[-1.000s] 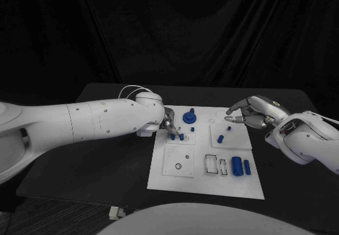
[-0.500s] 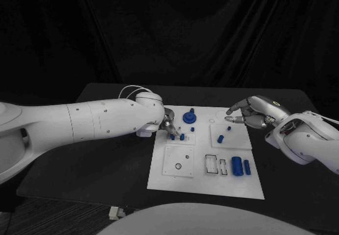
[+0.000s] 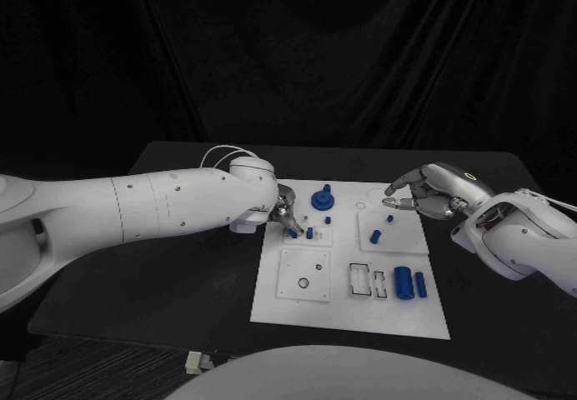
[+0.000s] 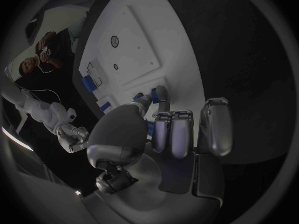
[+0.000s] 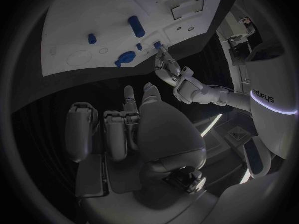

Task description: Assemble the parts on the task board

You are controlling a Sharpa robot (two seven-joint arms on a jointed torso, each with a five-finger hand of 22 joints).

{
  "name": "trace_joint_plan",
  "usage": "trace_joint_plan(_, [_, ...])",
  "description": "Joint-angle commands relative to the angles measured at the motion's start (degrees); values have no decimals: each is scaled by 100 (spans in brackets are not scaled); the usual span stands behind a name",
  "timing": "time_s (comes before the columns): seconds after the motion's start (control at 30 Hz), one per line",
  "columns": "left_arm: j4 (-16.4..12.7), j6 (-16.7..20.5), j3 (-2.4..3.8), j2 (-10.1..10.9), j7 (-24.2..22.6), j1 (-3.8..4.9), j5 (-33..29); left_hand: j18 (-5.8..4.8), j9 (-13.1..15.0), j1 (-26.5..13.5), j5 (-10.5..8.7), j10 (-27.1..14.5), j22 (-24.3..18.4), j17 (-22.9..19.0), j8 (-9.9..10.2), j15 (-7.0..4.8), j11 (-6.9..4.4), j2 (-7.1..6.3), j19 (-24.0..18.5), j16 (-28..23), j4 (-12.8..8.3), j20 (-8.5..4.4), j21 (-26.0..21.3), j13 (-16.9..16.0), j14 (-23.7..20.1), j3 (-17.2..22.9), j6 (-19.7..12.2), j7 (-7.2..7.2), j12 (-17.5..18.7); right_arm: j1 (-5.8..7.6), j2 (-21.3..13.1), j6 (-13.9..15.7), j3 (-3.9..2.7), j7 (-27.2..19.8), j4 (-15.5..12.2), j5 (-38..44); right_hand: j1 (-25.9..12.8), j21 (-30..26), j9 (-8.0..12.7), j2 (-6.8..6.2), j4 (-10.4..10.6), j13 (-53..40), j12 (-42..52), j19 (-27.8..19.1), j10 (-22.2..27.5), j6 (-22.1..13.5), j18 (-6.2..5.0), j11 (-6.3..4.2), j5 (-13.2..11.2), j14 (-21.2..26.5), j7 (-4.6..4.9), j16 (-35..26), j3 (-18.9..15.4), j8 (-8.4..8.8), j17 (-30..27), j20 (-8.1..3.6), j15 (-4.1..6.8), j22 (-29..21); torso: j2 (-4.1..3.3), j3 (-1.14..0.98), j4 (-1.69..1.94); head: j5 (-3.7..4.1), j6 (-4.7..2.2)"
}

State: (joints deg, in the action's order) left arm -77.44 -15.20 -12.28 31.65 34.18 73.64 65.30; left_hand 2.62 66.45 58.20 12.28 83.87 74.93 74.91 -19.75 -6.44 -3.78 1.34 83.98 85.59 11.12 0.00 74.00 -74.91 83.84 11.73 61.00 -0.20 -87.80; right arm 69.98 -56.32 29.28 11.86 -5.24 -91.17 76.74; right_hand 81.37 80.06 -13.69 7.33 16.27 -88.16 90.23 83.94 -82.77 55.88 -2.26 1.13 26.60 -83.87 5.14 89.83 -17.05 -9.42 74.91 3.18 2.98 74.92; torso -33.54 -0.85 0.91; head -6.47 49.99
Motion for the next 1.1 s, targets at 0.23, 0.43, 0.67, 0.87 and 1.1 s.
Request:
trace_joint_plan(0.23, [-11, -88, 5, -24, -57, -11, -27, 43, 50, 75, 350, 535, 1104, 1103, -26, -40, -48, 30, 99, 12, 12, -21, -10, -1368, 503, 66, -28, -6, -5, -16, 3, -29, -3, 74, 3, 33, 60, -37, 6, -14, -34, -184, -23, 53, -723, 36, -32, -98, 37, -613, -1, 17, -16, 26, 1509, 3, 22, 1167, -1, -1, 1, -7, 1])
trace_joint_plan(0.43, [-4, -111, 5, -36, -58, -11, -52, 40, 63, 75, 411, 540, 1108, 1126, -41, -43, -56, 48, 104, 37, 30, -24, 4, -1376, 510, 88, 13, -14, -18, -17, 6, -30, -3, 77, 16, 33, 60, -37, 6, -14, -34, -184, -23, 53, -723, 36, -32, -98, 37, -613, -1, 17, -16, 26, 1509, 3, 22, 1167, 1, -1, 2, -8, 1])
trace_joint_plan(0.67, [12, -140, 5, -58, -57, -12, -76, 38, 73, 62, 447, 544, 1111, 1138, -56, -48, -62, 47, 109, 50, 53, -28, 17, -1383, 514, 97, 67, -26, -28, -17, 5, -29, -3, 76, 19, 33, 73, -44, 6, -14, -33, -184, -23, 50, -723, 37, -34, -96, 49, -613, 1, 17, -15, 27, 1509, 3, 22, 1165, -2, -1, 0, -16, 1])
trace_joint_plan(0.87, [36, -158, 5, -80, -54, -13, -84, 35, 71, -15, 325, 551, 1116, 1155, -56, -62, -77, 31, 119, 67, 149, -38, 35, -1394, 520, 76, 159, -41, -45, -18, 8, -31, -3, 73, 23, 33, 77, -41, 6, -14, -34, -184, -23, 52, -723, 37, -33, -96, 52, -613, 0, 17, -14, 27, 1509, 3, 22, 1166, 0, -3, 3, -13, 1])
trace_joint_plan(1.1, [66, -210, 5, -102, -48, -14, -86, 30, 77, -205, 137, 557, 1122, 1170, -34, -72, -88, 23, 132, 83, 408, -51, 64, -1402, 527, -22, 255, -55, -58, -20, 9, -36, -3, 71, 28, 33, 86, -41, 7, -15, -37, -184, -23, 52, -723, 38, -33, -96, 60, -613, 0, 17, -12, 27, 1509, 3, 21, 1166, 0, -1, 1, -18, 1])
